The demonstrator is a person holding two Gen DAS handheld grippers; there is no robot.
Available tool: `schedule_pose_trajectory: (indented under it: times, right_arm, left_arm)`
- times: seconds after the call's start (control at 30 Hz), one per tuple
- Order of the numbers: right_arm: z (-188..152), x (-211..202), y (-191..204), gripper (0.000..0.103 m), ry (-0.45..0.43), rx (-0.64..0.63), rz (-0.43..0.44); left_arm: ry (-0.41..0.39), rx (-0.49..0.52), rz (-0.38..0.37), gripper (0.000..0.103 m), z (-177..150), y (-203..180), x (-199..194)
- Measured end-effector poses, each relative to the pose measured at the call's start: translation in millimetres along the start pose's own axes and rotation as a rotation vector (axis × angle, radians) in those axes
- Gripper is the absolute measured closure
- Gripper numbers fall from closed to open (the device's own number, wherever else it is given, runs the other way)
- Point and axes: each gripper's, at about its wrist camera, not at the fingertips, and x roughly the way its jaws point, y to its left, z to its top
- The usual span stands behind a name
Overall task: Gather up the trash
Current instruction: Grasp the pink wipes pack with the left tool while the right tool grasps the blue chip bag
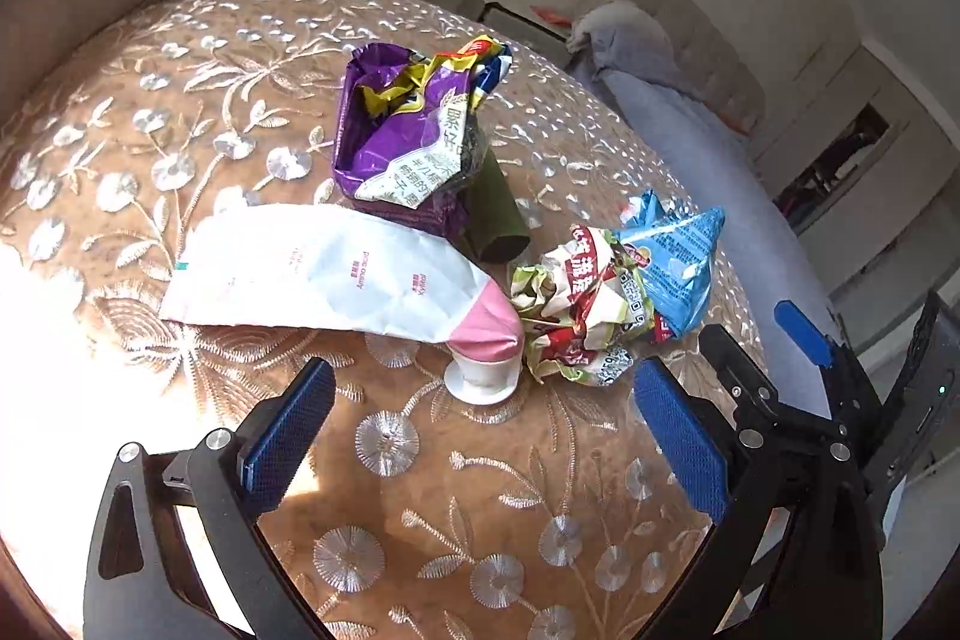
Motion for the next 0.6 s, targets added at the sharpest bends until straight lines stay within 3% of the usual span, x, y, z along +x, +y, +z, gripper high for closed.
schedule_pose_trajectory:
  times: [0.2, 0.27, 0.3, 0.33, 0.4, 0.47, 0.5, 0.53, 0.6]
  right_arm:
    - [13.8, 27.3, -10.1, 0.004, 0.047, 0.068, -0.008]
    - [17.0, 35.4, -13.4, 0.004, 0.056, 0.083, 0.001]
    - [18.7, 39.6, -14.3, 0.004, 0.061, 0.089, 0.010]
    - [19.8, 44.0, -14.4, 0.004, 0.068, 0.091, 0.018]
    - [20.3, 53.6, -14.0, 0.004, 0.085, 0.103, 0.046]
    - [20.2, 63.0, -13.8, 0.005, 0.133, 0.114, 0.098]
    - [20.6, 63.6, -15.4, 0.026, 0.135, 0.134, 0.143]
    - [21.0, 62.9, -17.1, 0.040, 0.135, 0.149, 0.148]
    - [19.4, 60.2, -17.4, 0.040, 0.137, 0.151, 0.158]
  left_arm:
    - [-0.066, -0.128, 0.034, 0.009, 19.6, 17.4, 14.5]
    - [-0.057, -0.134, 0.031, 0.043, 22.3, 20.1, 19.9]
    - [-0.058, -0.134, 0.040, 0.049, 23.7, 22.0, 22.2]
    - [-0.049, -0.128, 0.026, 0.063, 26.9, 24.0, 25.5]
    - [-0.025, -0.161, -0.046, 0.072, 29.5, 29.5, 31.7]
    - [-0.025, -0.154, -0.059, 0.078, 30.7, 28.5, 34.5]
    - [-0.024, -0.157, -0.076, 0.080, 31.4, 27.6, 35.8]
    - [-0.017, -0.162, -0.100, 0.083, 32.2, 27.5, 37.9]
    - [-0.018, -0.151, -0.108, 0.085, 33.0, 25.0, 38.8]
